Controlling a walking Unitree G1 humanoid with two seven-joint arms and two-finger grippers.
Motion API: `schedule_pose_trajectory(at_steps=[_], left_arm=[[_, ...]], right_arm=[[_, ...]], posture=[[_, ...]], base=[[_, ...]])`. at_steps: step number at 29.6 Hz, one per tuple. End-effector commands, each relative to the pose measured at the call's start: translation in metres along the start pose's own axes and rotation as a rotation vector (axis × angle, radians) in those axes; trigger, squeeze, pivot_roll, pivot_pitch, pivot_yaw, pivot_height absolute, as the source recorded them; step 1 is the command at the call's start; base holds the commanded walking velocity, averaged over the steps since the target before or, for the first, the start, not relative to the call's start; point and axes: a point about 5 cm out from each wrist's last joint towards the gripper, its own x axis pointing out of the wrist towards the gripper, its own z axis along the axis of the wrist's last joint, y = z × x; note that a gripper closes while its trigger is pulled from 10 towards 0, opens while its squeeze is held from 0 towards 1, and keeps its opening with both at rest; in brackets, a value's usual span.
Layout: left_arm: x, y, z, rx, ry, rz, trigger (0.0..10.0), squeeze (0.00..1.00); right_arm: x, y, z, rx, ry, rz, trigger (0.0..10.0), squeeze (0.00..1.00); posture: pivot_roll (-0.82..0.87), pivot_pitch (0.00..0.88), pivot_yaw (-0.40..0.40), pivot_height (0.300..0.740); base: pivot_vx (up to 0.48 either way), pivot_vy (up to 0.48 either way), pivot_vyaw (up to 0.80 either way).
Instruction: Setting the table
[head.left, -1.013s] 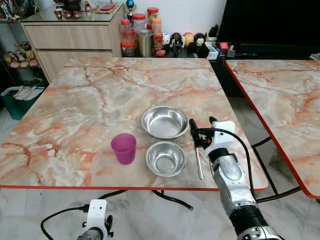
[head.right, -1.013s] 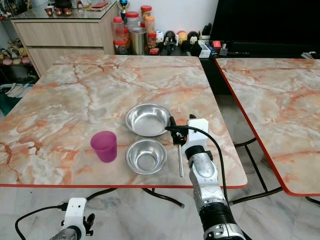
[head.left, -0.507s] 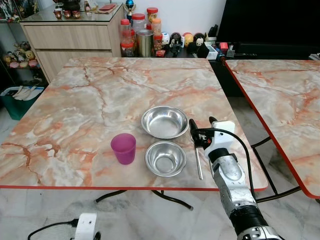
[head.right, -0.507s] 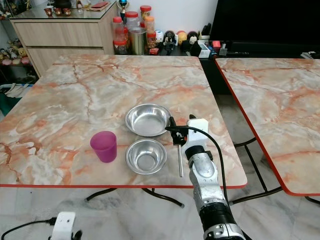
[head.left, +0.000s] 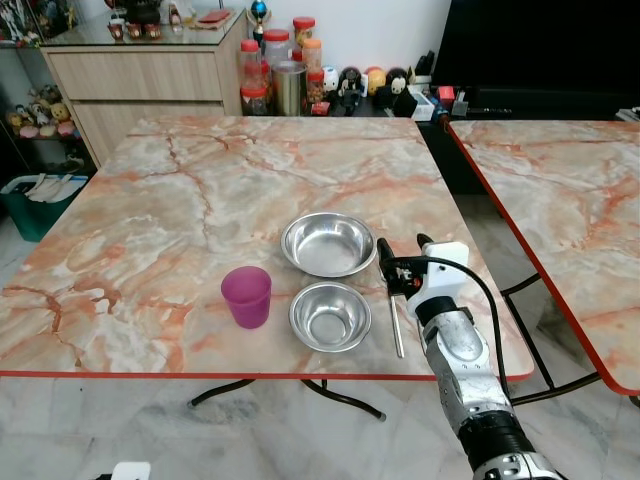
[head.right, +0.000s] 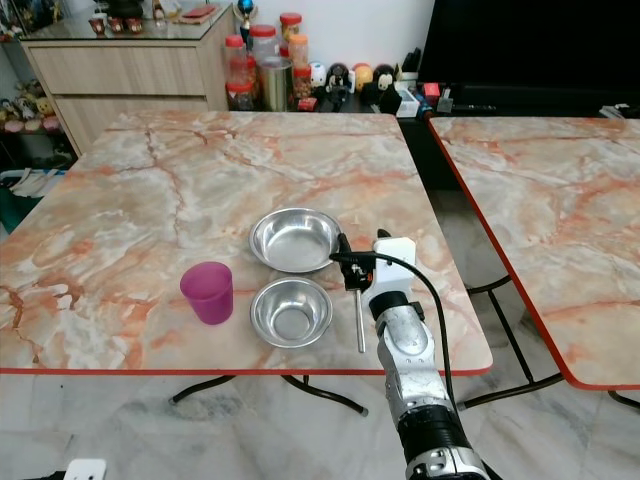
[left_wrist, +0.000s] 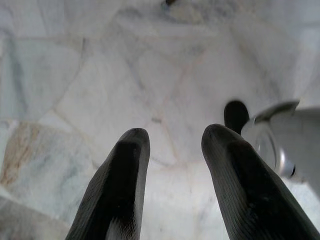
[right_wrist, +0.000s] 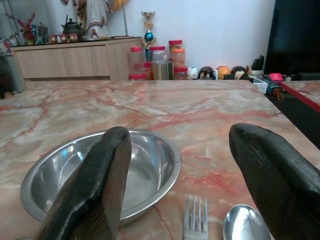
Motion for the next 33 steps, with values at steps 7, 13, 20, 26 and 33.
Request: schedule_pose_trajectory(at_steps=[7, 13, 20, 26, 33], left_arm=[[-0.006, 0.005, -0.015, -0.008, 0.020, 0.007, 10.0, 0.00], [-0.007, 0.007, -0.015, -0.019, 0.019, 0.014, 10.0, 0.00], [-0.006, 0.007, -0.013, -0.029, 0.010, 0.016, 10.0, 0.00], [-0.004, 0.005, -0.008, -0.034, 0.000, 0.014, 10.0, 0.00], [-0.004, 0.004, -0.007, -0.029, -0.007, 0.008, 10.0, 0.00]], right_arm=[[0.002, 0.000, 0.001, 0.011, -0.007, -0.002, 10.0, 0.00], [0.002, 0.000, 0.002, 0.008, -0.009, -0.002, 10.0, 0.00], [0.003, 0.001, 0.003, 0.003, -0.013, -0.001, 10.0, 0.00], [0.001, 0.005, 0.004, -0.027, -0.031, 0.016, 10.0, 0.00], [0.002, 0.004, 0.002, 0.005, -0.020, 0.002, 10.0, 0.00]], posture=[[0.05, 0.000, -0.025, 0.740], [0.05, 0.000, -0.027, 0.740], [0.05, 0.000, -0.021, 0.740], [0.05, 0.000, -0.018, 0.740], [0.05, 0.000, -0.019, 0.740]], base=[[0.000, 0.000, 0.00], [0.000, 0.000, 0.00], [0.000, 0.000, 0.00], [0.180, 0.000, 0.44], [0.289, 0.000, 0.09]])
